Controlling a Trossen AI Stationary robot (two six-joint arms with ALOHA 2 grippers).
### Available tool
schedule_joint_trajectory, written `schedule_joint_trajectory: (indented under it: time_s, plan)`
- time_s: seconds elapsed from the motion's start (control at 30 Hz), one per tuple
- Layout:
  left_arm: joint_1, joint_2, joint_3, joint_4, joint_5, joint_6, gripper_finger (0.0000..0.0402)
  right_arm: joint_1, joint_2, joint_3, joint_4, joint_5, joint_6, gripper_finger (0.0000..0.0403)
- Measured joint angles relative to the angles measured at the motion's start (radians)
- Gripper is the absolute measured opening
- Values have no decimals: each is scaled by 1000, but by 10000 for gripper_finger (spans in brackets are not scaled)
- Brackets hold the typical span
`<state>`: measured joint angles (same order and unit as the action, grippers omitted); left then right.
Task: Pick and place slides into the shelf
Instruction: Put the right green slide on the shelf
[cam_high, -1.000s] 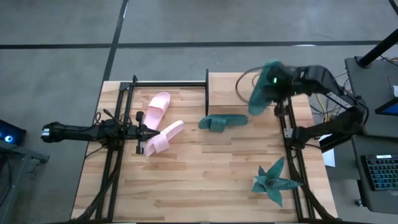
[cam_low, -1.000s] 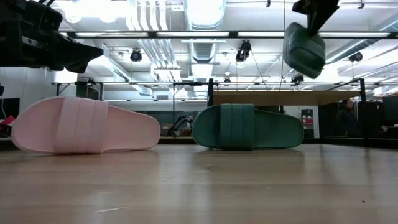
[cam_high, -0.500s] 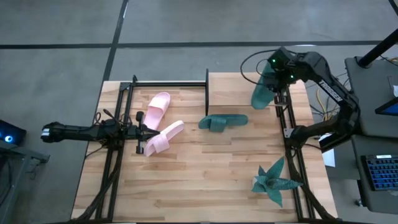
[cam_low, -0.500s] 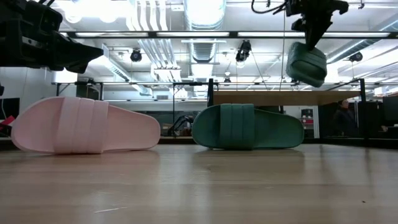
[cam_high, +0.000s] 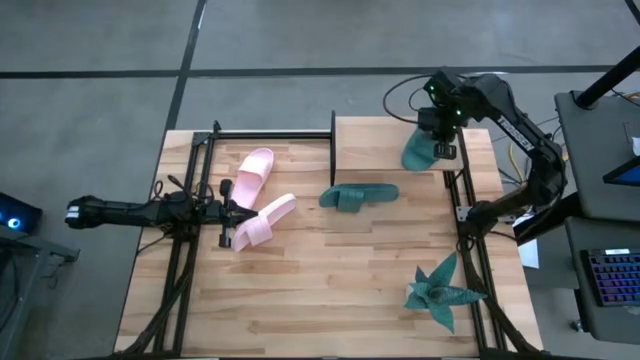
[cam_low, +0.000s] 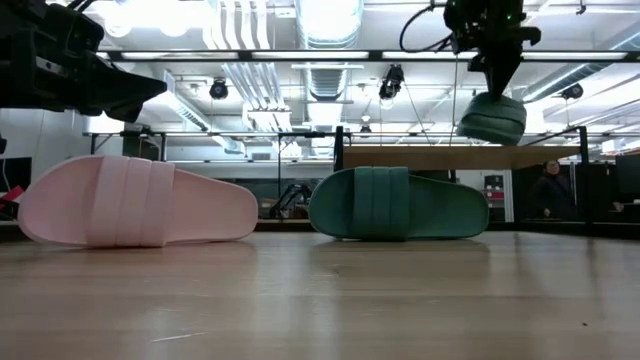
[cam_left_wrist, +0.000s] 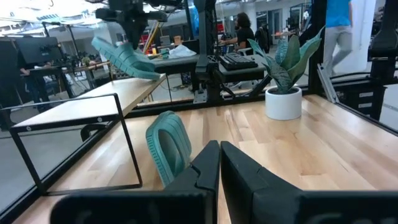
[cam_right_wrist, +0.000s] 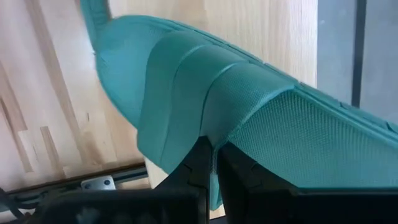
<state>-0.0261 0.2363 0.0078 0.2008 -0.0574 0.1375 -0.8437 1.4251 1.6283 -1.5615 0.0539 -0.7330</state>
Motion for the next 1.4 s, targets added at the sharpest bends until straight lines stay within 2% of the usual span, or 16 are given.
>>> schedule_joint_trajectory:
  time_s: [0.2, 0.3, 0.43, 0.6, 0.77, 0.9, 1.13, 1.33, 1.4]
  plan:
    - [0, 0, 0, 0, 0, 0, 0, -25, 36, 5, -2, 4, 37, 21]
    - [0, 0, 0, 0, 0, 0, 0, -31, 45, 15, -8, 12, 52, 42]
    - [-1, 0, 0, 0, 0, 0, 0, -29, 53, 38, -19, 78, 83, 78]
    - [-1, 0, 0, 0, -1, 0, 0, -30, 50, 52, -17, 82, 85, 122]
    - [-1, 0, 0, 0, -1, 1, 0, -29, 51, 51, -14, 83, 86, 146]
    - [-1, 0, 0, 0, -1, 1, 0, -29, 51, 57, -12, 86, 106, 150]
    - [-1, 0, 0, 0, -1, 1, 0, 3, 32, 102, 39, 86, 284, 135]
    - [-1, 0, 0, 0, -1, 1, 0, 129, -30, 103, 86, 89, 369, 112]
    - [-1, 0, 0, 0, -1, 1, 0, 196, -51, 97, 101, 123, 412, 106]
